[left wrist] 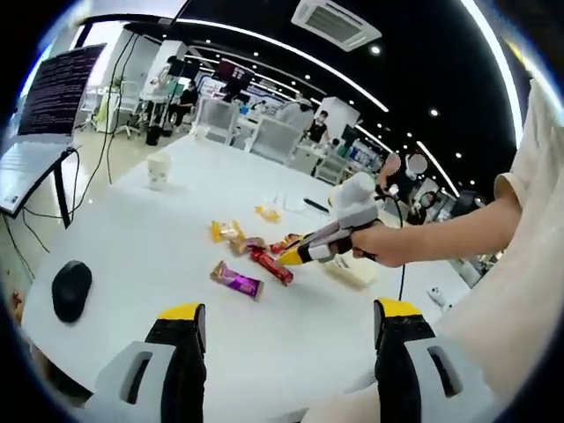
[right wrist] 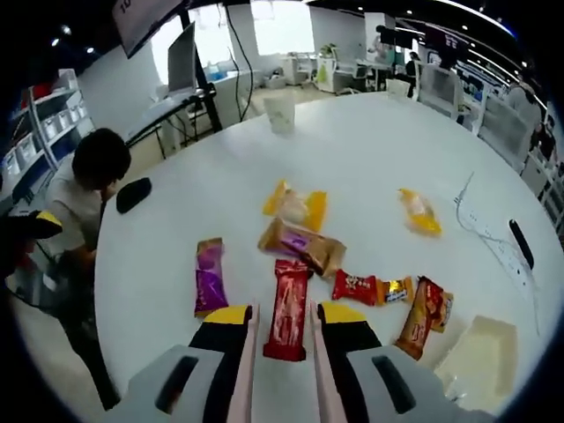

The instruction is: Place the target food into the container with the food tongs after gripping and lifting it, then release it inside without dropping or visibly crushing the food.

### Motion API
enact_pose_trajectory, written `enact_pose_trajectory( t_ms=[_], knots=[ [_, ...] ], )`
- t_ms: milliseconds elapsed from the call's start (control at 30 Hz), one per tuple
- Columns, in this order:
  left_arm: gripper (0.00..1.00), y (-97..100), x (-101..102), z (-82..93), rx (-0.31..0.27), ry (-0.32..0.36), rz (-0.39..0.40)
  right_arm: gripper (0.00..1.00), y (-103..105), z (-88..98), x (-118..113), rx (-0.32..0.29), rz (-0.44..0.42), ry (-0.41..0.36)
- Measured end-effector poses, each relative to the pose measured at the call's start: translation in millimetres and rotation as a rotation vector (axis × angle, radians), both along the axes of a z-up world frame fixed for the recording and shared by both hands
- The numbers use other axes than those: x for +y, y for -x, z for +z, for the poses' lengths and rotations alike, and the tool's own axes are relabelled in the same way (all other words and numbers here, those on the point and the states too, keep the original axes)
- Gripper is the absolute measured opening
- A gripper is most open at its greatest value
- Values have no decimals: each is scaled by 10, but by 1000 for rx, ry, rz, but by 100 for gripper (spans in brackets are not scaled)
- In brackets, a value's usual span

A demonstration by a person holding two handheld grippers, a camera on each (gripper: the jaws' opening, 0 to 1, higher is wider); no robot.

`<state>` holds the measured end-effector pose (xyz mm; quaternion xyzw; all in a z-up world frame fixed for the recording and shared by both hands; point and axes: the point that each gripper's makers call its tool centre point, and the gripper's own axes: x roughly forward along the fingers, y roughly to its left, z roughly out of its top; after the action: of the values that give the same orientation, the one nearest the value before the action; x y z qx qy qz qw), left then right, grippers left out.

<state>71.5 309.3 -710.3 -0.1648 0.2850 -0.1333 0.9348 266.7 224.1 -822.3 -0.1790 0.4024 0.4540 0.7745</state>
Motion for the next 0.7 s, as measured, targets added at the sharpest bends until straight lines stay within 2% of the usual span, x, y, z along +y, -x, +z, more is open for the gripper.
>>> enact_pose_trajectory(
  t_ms=[67,300,400,533,700],
  knots=[
    [85,10,55,-36,16,-62,2,29,-10,-42,-4,-6,4,11],
    [87,-90,234,120,-69,-326,-12,29,38,-62,16,-6,-2,23],
    [88,-120,232,149,-88,-346,-23,29,57,-56,32,-6,-5,23],
    [88,-113,193,91,-72,-352,-58,29,31,-96,38,-7,-7,32],
    [89,-68,129,38,-58,-316,-70,29,10,-120,34,-17,-5,50]
  ],
)
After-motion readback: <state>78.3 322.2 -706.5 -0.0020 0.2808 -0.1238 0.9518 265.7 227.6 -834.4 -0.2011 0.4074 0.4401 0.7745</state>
